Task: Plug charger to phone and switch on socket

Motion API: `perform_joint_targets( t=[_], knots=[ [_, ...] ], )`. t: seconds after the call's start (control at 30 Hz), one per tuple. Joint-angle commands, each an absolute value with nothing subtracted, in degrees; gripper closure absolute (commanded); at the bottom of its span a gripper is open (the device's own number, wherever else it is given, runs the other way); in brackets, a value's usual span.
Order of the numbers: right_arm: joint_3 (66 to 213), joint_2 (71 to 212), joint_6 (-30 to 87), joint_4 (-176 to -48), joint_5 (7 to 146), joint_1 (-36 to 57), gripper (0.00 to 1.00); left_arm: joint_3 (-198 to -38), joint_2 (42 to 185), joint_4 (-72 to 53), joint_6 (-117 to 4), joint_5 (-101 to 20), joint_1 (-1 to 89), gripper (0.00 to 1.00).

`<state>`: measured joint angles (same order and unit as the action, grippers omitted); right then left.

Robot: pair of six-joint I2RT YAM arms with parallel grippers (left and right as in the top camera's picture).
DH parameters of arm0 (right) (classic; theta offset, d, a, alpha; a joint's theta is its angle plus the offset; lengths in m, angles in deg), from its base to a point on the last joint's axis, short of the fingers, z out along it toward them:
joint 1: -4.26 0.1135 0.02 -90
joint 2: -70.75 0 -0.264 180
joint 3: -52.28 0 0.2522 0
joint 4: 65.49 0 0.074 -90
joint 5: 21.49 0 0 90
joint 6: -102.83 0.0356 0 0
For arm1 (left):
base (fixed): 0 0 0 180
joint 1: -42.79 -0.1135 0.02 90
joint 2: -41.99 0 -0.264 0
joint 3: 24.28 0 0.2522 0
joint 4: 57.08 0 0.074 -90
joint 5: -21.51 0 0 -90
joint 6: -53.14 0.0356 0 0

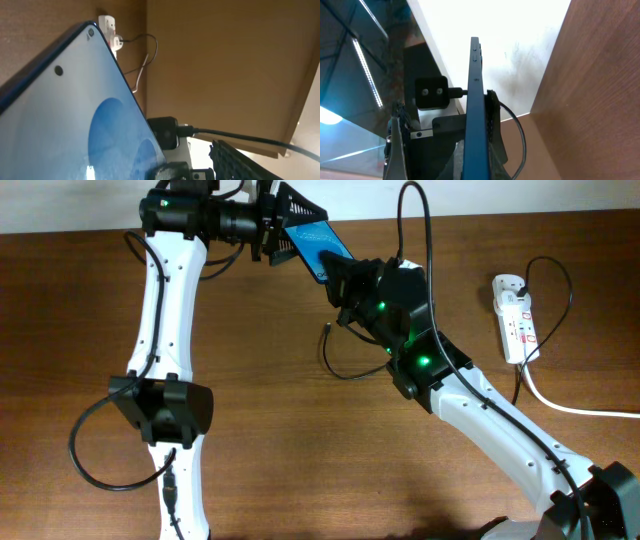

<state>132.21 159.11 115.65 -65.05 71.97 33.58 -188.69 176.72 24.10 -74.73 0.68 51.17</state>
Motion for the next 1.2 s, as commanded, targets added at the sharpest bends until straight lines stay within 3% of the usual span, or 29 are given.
perform_joint_targets(
  t=[0.0,0.2,0.37,0.7,1.03,1.07,1.17],
  knots=[
    [132.89,159.26,116.88,-64.86,73.87,35.39,0.96,-189.74,176.88,21.37,-77.22,-2.6,52.39,0.3],
    [132.89,159.26,116.86,-64.92,74.09,36.13,0.96,-189.74,176.88,19.82,-80.41,-8.39,53.18,0.59],
    [132.89,159.26,116.83,-65.6,74.07,36.22,0.96,-189.74,176.88,16.87,-81.03,-8.68,53.14,0.69],
    [132.89,159.26,116.83,-67.94,73.85,36.51,0.96,-189.74,176.88,15.51,-87.02,-9.66,53.14,1.0],
    [132.89,159.26,116.81,-68.81,73.85,36.51,0.95,-189.74,176.88,9.35,-94.32,-10.05,53.18,1.0],
    [132.89,159.26,116.81,-68.81,73.85,36.51,0.93,-189.74,176.88,9.35,-94.29,-10.05,53.18,1.0],
    [132.89,159.26,116.81,-68.81,73.83,36.48,0.69,-189.74,176.88,9.35,-92.11,-9.79,53.18,1.0]
  ],
)
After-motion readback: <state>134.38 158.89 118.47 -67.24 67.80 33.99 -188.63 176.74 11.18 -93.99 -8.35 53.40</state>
